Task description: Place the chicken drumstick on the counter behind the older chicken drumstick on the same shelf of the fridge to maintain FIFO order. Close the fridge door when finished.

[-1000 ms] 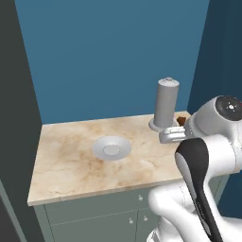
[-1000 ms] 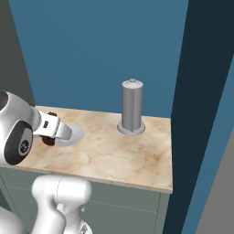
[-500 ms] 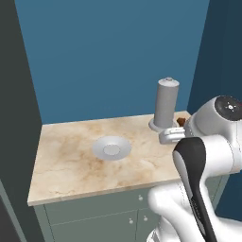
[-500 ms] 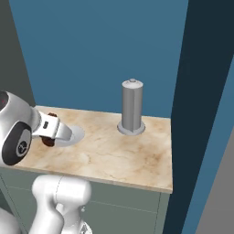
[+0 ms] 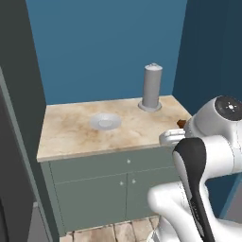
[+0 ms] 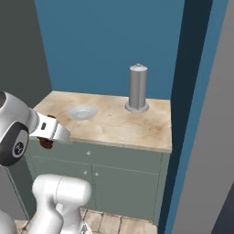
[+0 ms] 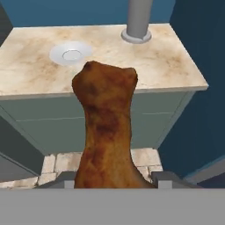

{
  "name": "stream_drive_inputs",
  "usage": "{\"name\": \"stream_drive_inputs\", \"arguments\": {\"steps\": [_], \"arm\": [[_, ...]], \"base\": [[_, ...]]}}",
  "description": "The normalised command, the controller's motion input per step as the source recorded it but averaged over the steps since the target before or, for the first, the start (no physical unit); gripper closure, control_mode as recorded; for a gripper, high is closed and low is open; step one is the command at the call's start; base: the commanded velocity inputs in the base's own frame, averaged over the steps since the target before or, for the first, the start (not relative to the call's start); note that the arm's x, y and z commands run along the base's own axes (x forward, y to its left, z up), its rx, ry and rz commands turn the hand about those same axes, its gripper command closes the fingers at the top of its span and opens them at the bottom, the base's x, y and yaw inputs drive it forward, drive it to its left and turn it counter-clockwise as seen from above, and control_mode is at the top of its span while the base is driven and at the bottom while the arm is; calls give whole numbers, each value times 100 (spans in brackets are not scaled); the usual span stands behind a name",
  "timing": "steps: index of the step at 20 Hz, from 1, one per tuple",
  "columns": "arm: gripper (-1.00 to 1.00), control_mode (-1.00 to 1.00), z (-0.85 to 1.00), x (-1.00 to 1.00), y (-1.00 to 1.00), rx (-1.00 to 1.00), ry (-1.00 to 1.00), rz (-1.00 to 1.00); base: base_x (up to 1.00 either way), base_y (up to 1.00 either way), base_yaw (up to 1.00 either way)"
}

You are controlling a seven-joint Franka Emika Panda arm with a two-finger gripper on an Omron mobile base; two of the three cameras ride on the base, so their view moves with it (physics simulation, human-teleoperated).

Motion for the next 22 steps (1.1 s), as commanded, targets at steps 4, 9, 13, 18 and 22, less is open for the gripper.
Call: {"name": "stream_drive_inputs", "arguments": {"steps": [4,9,13,18,22], "arm": [[100,100,0,0,0,0,0,0],[100,100,0,0,0,0,0,0],[100,100,0,0,0,0,0,0],[100,100,0,0,0,0,0,0],[100,100,0,0,0,0,0,0]], "base": [[-100,11,0],[-100,3,0],[-100,2,0],[-100,38,0],[-93,82,2]]}}
